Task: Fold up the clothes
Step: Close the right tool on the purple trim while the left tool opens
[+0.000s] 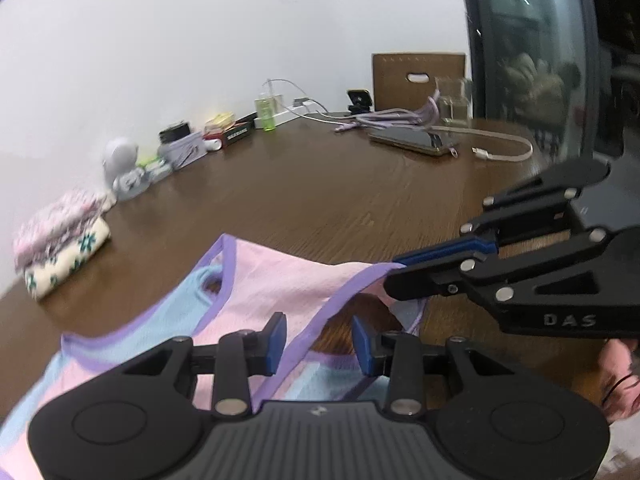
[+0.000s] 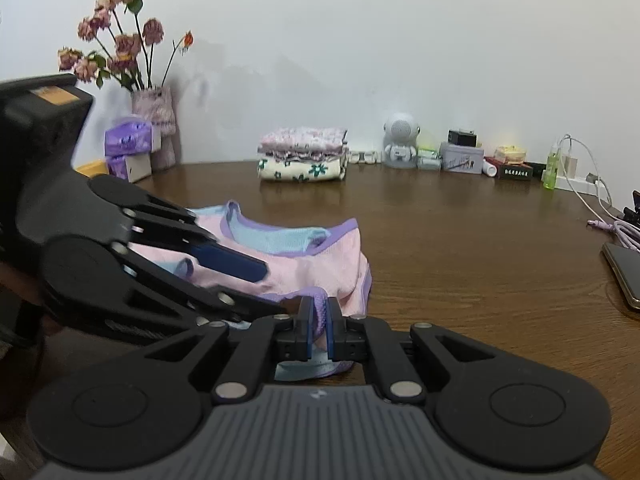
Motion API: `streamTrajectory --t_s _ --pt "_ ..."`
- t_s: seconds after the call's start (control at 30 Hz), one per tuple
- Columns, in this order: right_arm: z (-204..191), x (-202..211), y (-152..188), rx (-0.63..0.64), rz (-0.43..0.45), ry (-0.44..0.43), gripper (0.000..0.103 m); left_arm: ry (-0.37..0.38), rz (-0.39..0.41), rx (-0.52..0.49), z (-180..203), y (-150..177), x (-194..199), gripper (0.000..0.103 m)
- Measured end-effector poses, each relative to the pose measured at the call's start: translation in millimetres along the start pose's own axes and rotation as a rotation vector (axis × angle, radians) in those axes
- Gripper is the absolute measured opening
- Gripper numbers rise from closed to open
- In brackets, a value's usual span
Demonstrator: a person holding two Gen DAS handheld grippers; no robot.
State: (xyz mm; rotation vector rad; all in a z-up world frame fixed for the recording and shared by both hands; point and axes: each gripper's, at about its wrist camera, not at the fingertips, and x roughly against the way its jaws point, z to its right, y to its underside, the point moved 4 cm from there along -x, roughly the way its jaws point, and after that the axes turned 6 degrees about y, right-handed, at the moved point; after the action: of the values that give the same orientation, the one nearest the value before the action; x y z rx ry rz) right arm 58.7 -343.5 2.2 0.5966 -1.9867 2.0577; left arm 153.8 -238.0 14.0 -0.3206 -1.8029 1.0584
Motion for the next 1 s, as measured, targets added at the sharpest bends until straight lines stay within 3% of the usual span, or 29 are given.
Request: streamTrajectory --t_s 0.03,0.07,0.13,0.33,0.57,0.6,0.73,1.0 --pt "0 0 0 -0.004 0.009 0.001 0.005 -0.006 -0.003 -0.015 2 -1 -3 0.028" --pt "1 0 0 -0.006 0.013 0.008 0.005 -0.011 -0.007 -0.024 3 -1 -6 0.011" --pt "2 -2 0 -0.009 0.021 0.021 0.005 -0.019 -0.008 -0.038 5 -1 -10 0.003" --pt "4 -9 3 -0.025 0.030 0.062 0.006 -0.015 0.012 -0.015 3 -2 -6 0.002" --pt "3 -16 16 -0.071 -0.034 0.021 0.008 0.003 0.019 -0.002 4 0 -4 0.003" --pt "5 -17 16 -0.090 -0.040 0.017 0.008 0.010 0.020 0.006 4 1 -2 0.004" --pt "15 -19 20 -0.209 -0.069 -0.022 0.008 0.077 0.039 0.091 1 4 9 0.025" --pt "18 -21 26 -0.267 -0.088 -0.034 0.007 0.137 0.041 0.073 19 10 25 0.026"
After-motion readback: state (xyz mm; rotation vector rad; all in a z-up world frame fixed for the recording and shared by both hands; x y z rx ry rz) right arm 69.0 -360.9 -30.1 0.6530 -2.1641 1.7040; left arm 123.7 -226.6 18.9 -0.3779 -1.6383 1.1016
